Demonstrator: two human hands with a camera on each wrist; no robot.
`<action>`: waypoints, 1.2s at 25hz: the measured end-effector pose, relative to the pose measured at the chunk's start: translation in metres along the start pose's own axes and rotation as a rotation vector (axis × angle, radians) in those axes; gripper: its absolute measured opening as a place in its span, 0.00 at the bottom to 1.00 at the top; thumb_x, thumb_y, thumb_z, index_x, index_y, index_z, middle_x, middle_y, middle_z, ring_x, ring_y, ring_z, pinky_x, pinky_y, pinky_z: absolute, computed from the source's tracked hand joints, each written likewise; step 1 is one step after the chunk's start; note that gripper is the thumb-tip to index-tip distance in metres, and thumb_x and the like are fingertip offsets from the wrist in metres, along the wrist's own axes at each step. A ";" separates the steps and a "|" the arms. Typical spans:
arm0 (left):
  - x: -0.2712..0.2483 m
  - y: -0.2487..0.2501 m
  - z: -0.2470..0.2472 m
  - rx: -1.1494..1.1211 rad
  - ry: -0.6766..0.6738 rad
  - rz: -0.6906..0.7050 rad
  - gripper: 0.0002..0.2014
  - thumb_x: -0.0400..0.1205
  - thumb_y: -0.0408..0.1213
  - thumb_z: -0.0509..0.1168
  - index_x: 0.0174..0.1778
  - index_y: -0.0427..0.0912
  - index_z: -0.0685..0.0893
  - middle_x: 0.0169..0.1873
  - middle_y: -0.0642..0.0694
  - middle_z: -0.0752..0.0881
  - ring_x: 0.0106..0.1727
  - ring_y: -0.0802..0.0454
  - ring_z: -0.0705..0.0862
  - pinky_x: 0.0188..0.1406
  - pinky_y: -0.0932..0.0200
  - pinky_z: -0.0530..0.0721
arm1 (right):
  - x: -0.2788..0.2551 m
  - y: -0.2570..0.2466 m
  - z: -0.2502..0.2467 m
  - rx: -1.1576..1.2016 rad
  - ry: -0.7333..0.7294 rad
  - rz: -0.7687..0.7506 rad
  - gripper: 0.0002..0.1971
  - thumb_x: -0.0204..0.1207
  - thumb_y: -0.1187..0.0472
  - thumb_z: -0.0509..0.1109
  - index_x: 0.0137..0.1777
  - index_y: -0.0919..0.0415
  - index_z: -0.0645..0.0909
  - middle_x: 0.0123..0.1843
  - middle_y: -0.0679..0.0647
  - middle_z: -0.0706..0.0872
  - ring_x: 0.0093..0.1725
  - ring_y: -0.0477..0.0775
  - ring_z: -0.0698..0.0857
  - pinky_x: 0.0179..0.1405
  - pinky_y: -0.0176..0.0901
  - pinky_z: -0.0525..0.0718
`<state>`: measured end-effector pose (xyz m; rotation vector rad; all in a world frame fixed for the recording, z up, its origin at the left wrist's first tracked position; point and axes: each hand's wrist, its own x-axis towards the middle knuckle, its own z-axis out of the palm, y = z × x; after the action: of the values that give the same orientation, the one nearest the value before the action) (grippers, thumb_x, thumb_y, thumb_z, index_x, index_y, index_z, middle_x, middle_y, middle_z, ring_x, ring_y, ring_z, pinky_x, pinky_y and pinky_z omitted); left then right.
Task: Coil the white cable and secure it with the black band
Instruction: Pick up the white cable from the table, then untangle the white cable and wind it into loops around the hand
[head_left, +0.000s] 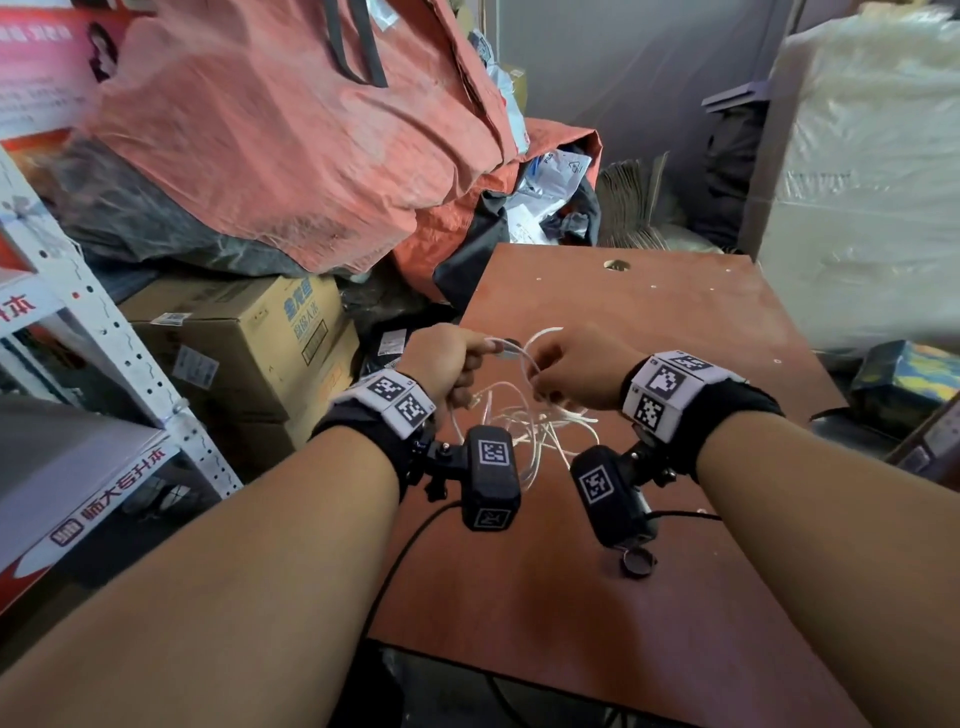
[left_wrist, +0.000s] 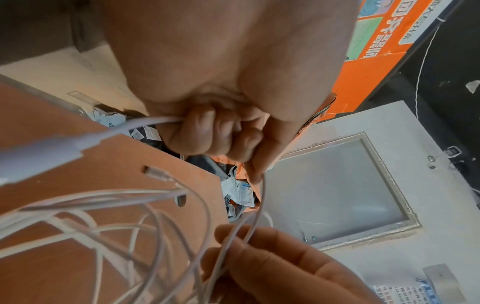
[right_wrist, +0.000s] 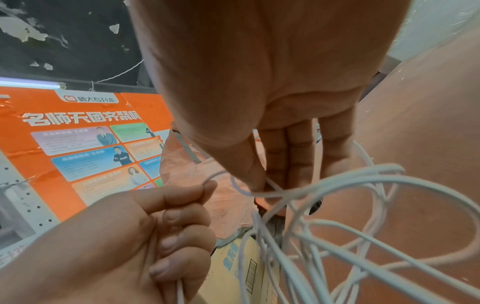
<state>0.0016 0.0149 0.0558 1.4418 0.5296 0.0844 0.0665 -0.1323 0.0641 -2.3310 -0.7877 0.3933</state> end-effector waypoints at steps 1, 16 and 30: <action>0.004 0.002 0.000 -0.041 0.009 0.013 0.10 0.84 0.30 0.59 0.40 0.38 0.83 0.19 0.54 0.62 0.15 0.60 0.55 0.12 0.68 0.52 | 0.003 -0.001 -0.003 0.016 0.041 -0.021 0.05 0.71 0.75 0.68 0.39 0.73 0.86 0.31 0.58 0.85 0.29 0.53 0.79 0.34 0.45 0.81; 0.040 -0.017 0.004 -0.002 0.330 0.091 0.08 0.68 0.24 0.71 0.36 0.42 0.84 0.44 0.47 0.86 0.44 0.50 0.82 0.29 0.76 0.72 | 0.038 0.019 -0.005 0.124 0.122 0.108 0.10 0.76 0.67 0.69 0.36 0.62 0.88 0.36 0.63 0.92 0.37 0.67 0.92 0.36 0.65 0.92; 0.025 -0.039 0.029 0.091 -0.126 -0.249 0.03 0.76 0.27 0.68 0.44 0.33 0.82 0.36 0.39 0.83 0.33 0.44 0.83 0.43 0.49 0.84 | 0.034 0.030 0.008 0.291 0.199 0.212 0.10 0.75 0.68 0.68 0.33 0.65 0.86 0.36 0.67 0.91 0.39 0.69 0.92 0.37 0.62 0.92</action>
<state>0.0250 -0.0086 0.0126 1.4475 0.6111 -0.2301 0.1019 -0.1254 0.0358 -2.1421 -0.3620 0.3343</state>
